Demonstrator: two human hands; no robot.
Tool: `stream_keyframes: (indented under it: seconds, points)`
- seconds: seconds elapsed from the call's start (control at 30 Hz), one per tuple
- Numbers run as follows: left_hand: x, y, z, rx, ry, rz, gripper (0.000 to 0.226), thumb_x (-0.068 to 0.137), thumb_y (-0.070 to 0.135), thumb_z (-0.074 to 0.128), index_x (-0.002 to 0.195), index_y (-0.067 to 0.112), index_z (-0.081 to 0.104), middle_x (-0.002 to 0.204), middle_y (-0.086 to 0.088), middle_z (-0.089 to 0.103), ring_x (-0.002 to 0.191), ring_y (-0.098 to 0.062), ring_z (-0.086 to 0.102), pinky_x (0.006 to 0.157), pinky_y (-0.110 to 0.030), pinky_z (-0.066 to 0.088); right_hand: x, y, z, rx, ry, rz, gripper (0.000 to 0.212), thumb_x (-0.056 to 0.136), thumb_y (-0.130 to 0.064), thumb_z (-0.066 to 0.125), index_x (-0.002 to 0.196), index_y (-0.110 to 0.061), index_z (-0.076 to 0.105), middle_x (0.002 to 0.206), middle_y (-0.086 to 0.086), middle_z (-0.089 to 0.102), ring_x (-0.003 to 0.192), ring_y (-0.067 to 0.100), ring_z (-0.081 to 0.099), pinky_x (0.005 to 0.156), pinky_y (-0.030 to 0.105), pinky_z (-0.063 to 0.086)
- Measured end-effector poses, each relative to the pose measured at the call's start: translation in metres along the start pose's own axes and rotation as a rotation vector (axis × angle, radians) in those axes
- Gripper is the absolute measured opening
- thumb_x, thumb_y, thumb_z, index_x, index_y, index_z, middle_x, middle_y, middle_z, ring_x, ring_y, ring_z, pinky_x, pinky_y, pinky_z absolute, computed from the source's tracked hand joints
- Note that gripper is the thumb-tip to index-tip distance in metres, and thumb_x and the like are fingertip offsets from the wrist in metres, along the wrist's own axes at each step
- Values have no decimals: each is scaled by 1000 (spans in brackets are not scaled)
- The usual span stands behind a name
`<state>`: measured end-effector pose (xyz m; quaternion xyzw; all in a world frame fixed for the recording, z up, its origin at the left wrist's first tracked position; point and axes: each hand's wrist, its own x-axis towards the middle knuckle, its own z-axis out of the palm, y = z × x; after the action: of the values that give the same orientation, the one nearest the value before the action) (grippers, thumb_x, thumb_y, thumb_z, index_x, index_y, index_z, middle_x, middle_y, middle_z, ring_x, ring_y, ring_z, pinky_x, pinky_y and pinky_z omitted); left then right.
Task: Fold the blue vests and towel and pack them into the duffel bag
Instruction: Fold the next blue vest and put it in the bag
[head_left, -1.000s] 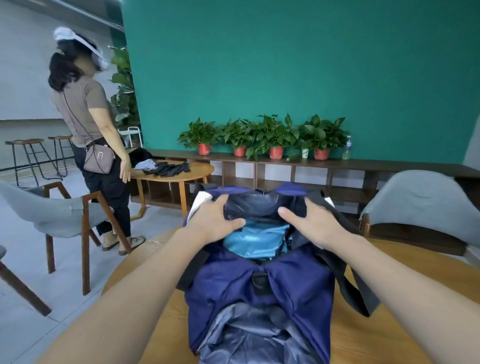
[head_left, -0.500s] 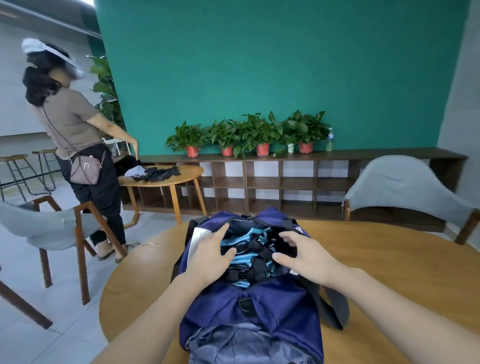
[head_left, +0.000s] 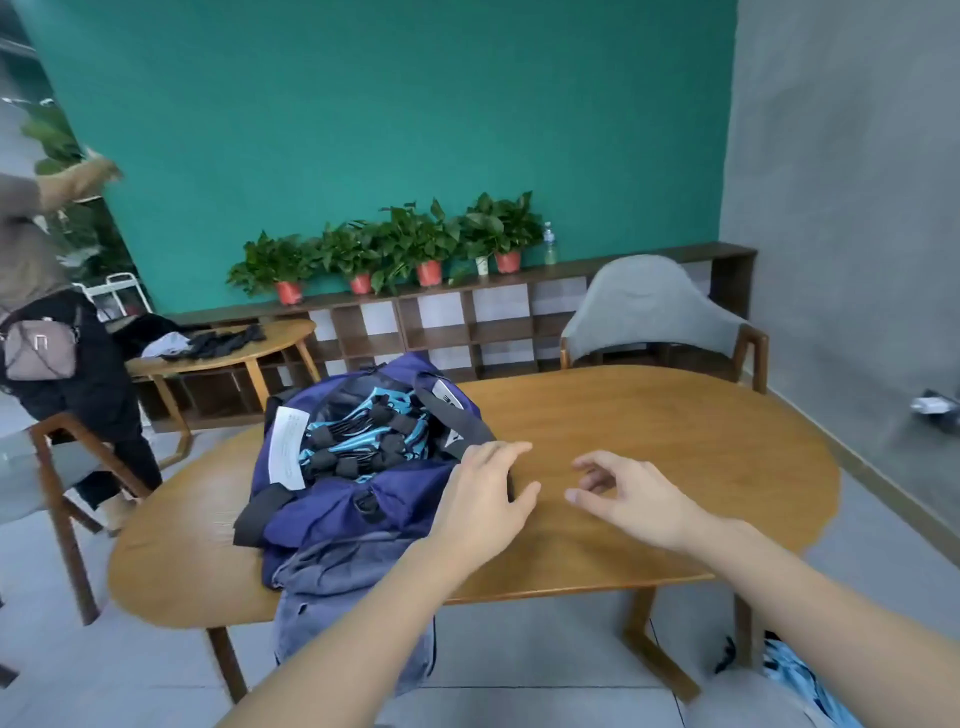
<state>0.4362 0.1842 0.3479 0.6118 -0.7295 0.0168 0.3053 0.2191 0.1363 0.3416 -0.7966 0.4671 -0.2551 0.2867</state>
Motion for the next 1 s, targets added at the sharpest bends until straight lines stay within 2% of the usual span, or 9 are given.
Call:
stream_keyframes:
  seconds: [0.13,0.27,0.4,0.47,0.57,0.7,0.83,0.93,1.0]
  points:
    - [-17,59,51,-82,-90,46,43,95,42,61,137,38,53,129,16,54,114,-8,54,89,-28,48,-64,54,-20,-6,44,90,36,92,-44,68,122,-24,64,98,-11,69,93,-3,63,75,4,44]
    - [-29,119,106,-132,-197,132,42,95,43,60,136,38,54,124,16,57,106,-9,57,88,-33,51,-123,113,-38,-20,84,215,28,92,-43,69,113,-24,67,90,-10,72,83,-5,64,73,8,45]
    - [-37,172,161,-167,-326,182,40,95,45,60,134,38,57,119,15,60,101,-10,59,85,-32,51,-171,170,-50,-17,108,347,27,92,-45,68,110,-25,69,92,-10,69,87,3,64,75,14,48]
    - [-39,194,189,-169,-399,207,39,95,45,60,132,37,58,117,15,61,99,-11,60,82,-33,51,-191,196,-54,-22,115,416,24,92,-44,67,107,-25,69,91,-11,68,86,5,63,72,13,45]
    - [-41,222,233,-162,-507,221,37,94,45,61,130,36,60,116,13,63,103,-12,61,82,-33,51,-215,236,-58,-3,134,522,20,92,-44,68,101,-27,70,89,-9,70,85,9,62,68,15,42]
    - [-41,248,294,-126,-659,202,39,93,42,62,131,33,60,121,6,65,112,-19,62,90,-37,52,-238,288,-56,45,137,651,17,92,-38,68,96,-22,71,87,-9,69,79,1,60,62,6,39]
    - [-37,259,355,-48,-788,191,41,96,39,58,136,31,56,129,0,63,118,-25,60,92,-38,50,-248,342,-46,84,126,775,18,90,-36,65,91,-19,71,87,-5,72,87,14,66,74,23,52]
    - [-35,255,400,9,-867,198,42,98,39,58,139,29,54,133,0,62,120,-25,59,90,-37,49,-246,378,-36,79,89,811,20,93,-32,64,92,-13,71,85,-6,69,82,13,62,69,21,46]
    - [-35,248,427,38,-922,183,42,98,38,58,139,28,54,134,-2,60,121,-26,59,90,-37,49,-243,402,-27,95,63,836,17,93,-30,64,84,-16,69,79,-8,66,80,14,60,69,23,45]
